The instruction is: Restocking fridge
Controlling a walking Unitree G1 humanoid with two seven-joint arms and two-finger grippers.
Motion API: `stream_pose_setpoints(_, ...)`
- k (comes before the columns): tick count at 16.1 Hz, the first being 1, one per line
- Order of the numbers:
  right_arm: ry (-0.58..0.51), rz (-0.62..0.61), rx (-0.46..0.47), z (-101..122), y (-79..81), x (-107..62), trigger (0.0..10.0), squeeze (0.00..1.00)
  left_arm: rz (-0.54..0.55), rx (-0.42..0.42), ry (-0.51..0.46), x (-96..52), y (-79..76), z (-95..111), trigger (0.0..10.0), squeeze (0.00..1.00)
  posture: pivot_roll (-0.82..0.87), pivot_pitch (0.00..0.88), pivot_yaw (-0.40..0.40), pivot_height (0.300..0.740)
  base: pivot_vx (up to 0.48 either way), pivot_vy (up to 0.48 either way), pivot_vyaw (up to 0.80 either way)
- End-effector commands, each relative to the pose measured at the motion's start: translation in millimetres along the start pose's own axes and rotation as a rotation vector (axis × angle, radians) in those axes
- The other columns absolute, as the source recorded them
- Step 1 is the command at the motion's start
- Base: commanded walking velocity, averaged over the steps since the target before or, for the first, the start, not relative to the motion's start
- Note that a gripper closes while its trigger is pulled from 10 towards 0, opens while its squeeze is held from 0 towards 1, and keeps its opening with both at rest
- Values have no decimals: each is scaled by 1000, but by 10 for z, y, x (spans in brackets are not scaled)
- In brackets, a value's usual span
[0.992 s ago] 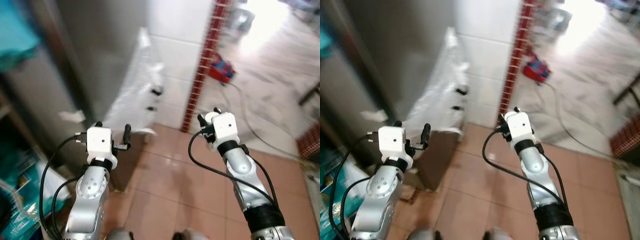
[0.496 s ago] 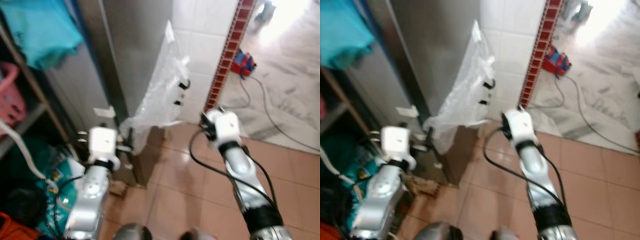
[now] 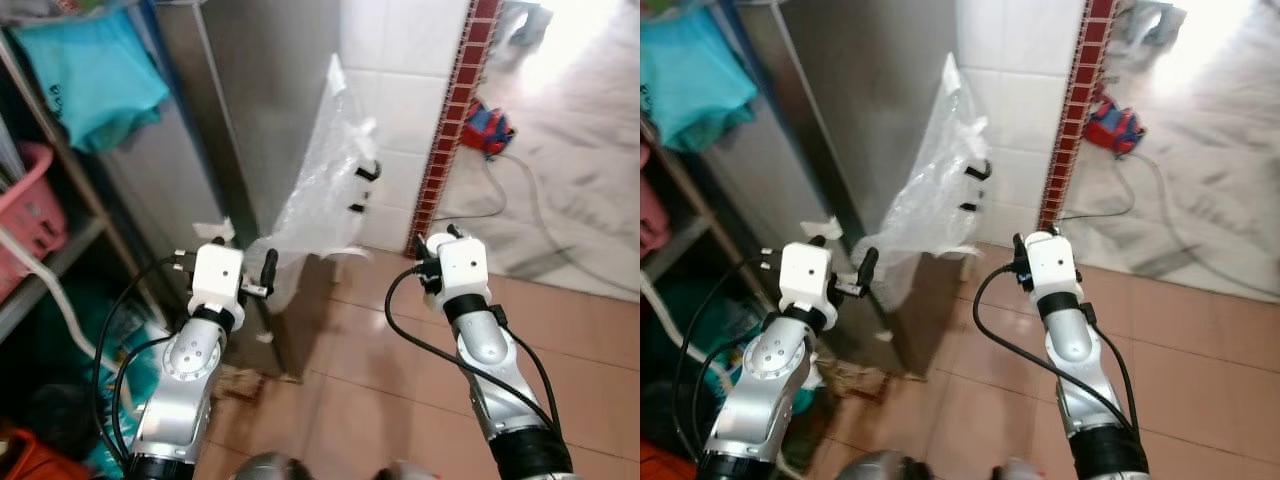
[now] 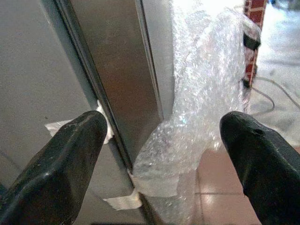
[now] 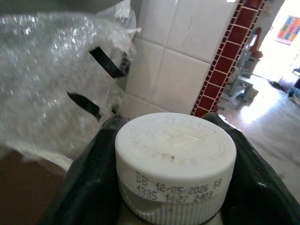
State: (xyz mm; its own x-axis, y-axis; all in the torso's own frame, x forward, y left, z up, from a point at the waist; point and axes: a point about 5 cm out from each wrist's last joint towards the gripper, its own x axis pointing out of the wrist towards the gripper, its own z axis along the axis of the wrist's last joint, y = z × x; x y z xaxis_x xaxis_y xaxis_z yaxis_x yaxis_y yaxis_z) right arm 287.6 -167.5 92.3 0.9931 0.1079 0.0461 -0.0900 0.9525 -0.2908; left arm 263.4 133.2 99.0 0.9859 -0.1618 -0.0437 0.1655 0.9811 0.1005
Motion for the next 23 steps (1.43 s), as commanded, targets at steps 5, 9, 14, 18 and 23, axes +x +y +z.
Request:
stream_pose_setpoints(5,-77,92,-23,243,32,239,10000,0,169,-22,6,-76,102,-67,10000,0,83,14,-51,740,0,0,-160)
stream_pose_setpoints(9,-80,105,-20,235,62,192,10000,0,179,-21,-48,84,96,51,10000,0,71,6,-49,740,0,0,0)
stream_pose_setpoints(14,-81,141,-10,242,165,121,10000,0,148,-23,-107,383,41,196,10000,0,29,21,-53,740,0,0,0)
stream_pose_setpoints(18,-61,128,-36,199,32,38,10000,0,195,-10,-121,549,89,225,10000,0,-5,34,-51,740,0,0,0)
stream_pose_setpoints(23,-51,145,-40,215,40,-13,10000,0,249,-8,-138,640,127,245,10000,0,-15,39,-65,740,0,0,0)
